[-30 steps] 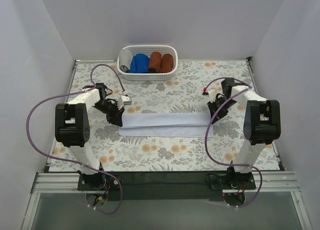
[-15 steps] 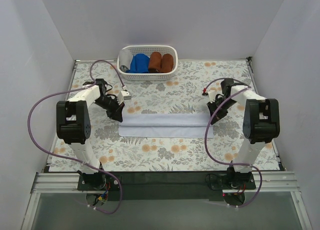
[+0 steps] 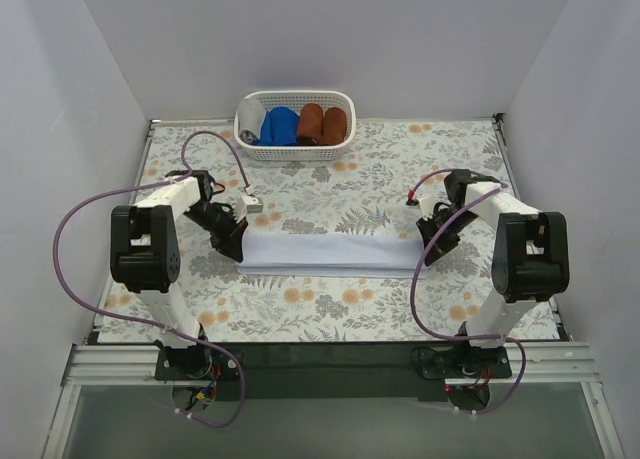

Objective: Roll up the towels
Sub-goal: Fold the towel

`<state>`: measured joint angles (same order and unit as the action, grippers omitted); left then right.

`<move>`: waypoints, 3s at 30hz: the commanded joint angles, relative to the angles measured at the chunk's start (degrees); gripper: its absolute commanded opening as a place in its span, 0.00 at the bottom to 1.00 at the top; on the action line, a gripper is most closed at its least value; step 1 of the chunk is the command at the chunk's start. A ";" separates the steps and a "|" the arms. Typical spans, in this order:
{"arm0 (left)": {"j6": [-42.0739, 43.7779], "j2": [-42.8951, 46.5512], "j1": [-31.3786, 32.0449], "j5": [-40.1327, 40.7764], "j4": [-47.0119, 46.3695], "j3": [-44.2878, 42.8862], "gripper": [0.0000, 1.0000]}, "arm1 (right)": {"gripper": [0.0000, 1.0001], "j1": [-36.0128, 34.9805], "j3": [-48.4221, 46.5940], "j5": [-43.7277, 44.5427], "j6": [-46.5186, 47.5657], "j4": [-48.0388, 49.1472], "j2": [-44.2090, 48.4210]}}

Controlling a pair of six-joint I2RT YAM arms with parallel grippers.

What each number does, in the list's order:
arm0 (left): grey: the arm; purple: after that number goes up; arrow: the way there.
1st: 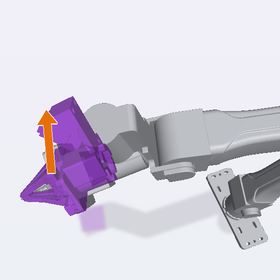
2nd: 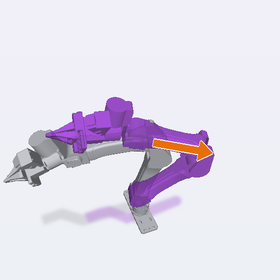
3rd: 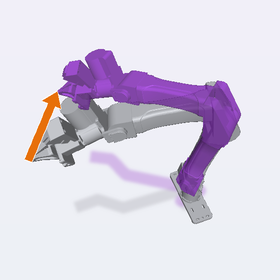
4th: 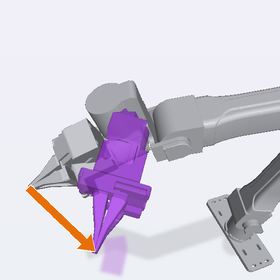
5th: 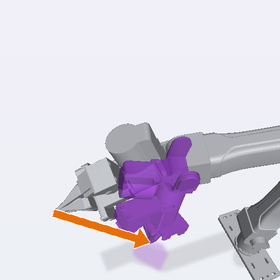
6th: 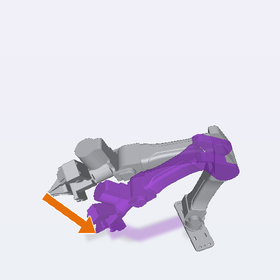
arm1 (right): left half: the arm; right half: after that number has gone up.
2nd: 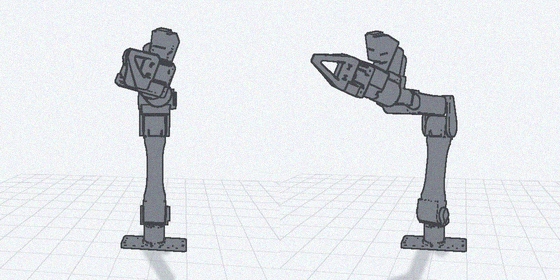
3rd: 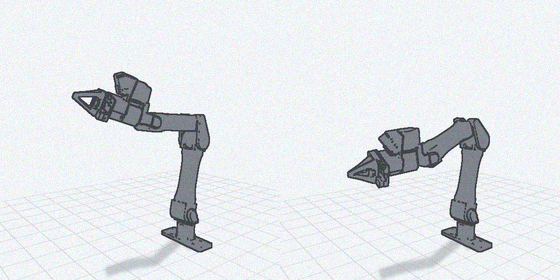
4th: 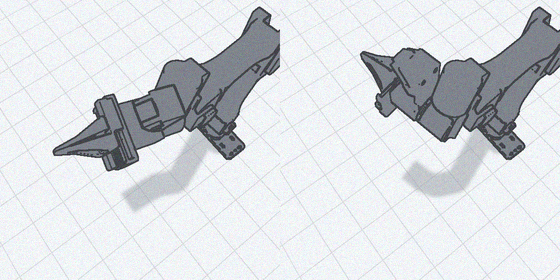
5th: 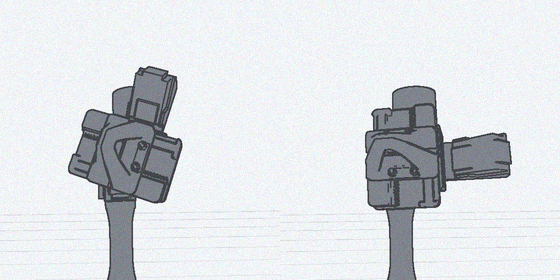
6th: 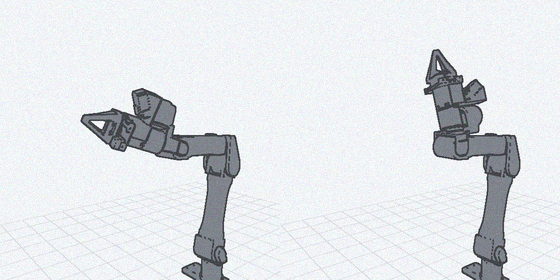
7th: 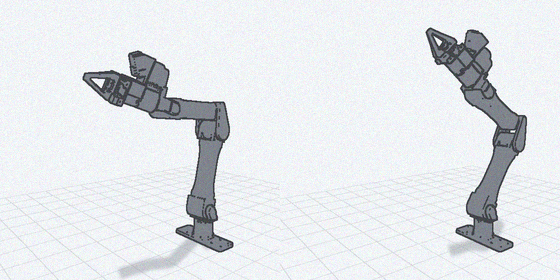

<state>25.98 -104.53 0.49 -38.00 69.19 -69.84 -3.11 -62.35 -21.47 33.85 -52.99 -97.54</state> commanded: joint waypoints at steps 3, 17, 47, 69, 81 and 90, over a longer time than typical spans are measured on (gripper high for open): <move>-2.07 -1.28 -0.40 1.09 -3.87 3.57 0.00 | 0.01 -0.92 1.44 -0.06 -0.71 3.15 -4.06; -4.44 -3.66 -0.40 1.87 -7.49 4.45 0.00 | 0.01 -1.28 1.18 0.82 -1.50 4.57 -5.74; -8.65 0.48 -0.14 -8.06 -7.55 -8.82 0.29 | 0.11 -2.16 -15.70 -10.78 -2.99 -5.38 -4.23; -17.10 -10.69 -4.27 -0.41 -25.51 1.29 0.08 | 0.03 1.97 -11.93 -9.63 -3.88 2.54 -22.08; -20.16 -8.59 -5.06 -18.31 -18.22 -4.15 0.16 | 0.07 4.26 -15.16 -26.47 -2.19 -4.66 -16.04; -32.82 -3.05 -3.92 -33.71 -26.29 -2.41 0.22 | 0.10 1.36 -17.99 -41.52 -8.45 -2.73 -13.63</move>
<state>-1.72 -110.63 -3.90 -64.84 47.37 -73.43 0.12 -80.34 -55.61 26.94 -55.64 -109.08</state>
